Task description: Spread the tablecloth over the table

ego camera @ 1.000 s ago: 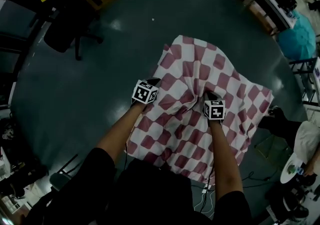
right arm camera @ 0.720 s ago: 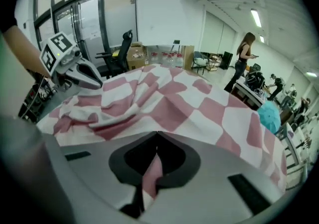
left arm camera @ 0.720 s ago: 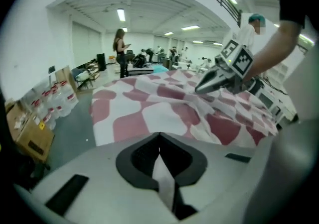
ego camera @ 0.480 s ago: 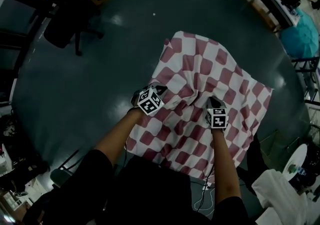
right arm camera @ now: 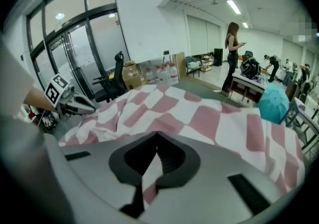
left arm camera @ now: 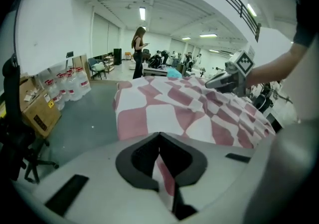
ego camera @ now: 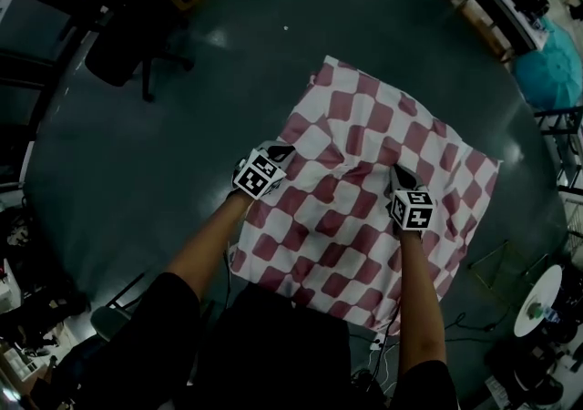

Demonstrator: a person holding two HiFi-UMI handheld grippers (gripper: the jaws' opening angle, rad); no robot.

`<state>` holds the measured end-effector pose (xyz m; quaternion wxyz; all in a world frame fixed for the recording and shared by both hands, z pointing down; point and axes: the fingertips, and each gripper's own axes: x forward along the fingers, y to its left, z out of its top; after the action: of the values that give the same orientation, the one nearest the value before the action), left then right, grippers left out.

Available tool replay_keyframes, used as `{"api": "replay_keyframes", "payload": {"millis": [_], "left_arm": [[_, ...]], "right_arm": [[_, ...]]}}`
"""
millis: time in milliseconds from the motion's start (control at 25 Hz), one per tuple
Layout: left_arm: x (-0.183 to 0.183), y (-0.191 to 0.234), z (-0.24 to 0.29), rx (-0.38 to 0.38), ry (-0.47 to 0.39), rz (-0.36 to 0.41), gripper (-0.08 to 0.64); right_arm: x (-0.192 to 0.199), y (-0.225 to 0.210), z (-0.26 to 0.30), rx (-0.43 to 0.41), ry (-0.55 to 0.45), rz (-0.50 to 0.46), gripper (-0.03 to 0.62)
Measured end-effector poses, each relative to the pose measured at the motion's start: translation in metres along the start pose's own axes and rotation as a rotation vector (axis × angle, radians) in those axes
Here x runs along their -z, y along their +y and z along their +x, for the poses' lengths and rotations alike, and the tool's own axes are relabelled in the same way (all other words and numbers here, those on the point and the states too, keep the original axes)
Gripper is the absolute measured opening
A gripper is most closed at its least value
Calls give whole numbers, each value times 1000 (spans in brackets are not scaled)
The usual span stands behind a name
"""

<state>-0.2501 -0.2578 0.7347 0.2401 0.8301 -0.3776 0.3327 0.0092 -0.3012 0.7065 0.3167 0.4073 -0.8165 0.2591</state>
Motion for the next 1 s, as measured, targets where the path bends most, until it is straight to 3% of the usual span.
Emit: {"api": "replay_keyframes", "payload": {"millis": [120, 320, 480, 600, 720, 840, 1000], "left_arm": [[-16, -3, 10, -22, -63, 46, 15], [-38, -5, 28, -31, -123, -42, 15], [-19, -5, 35, -27, -67, -69, 14], [-13, -6, 35, -16, -28, 8, 15], [-7, -6, 34, -3, -4, 58, 15], [0, 8, 26, 0, -25, -12, 15], [-7, 25, 15, 1, -126, -131, 15]], "right_arm": [[-36, 9, 28, -23, -39, -44, 17], [-81, 40, 84, -130, -13, -203, 17], [-89, 74, 123, -215, 20, -248, 17], [-80, 78, 148, -188, 99, -271, 17], [-87, 67, 160, -148, 94, -230, 17], [-103, 56, 168, -104, 70, -212, 15], [-117, 54, 174, -94, 60, -215, 17]]}}
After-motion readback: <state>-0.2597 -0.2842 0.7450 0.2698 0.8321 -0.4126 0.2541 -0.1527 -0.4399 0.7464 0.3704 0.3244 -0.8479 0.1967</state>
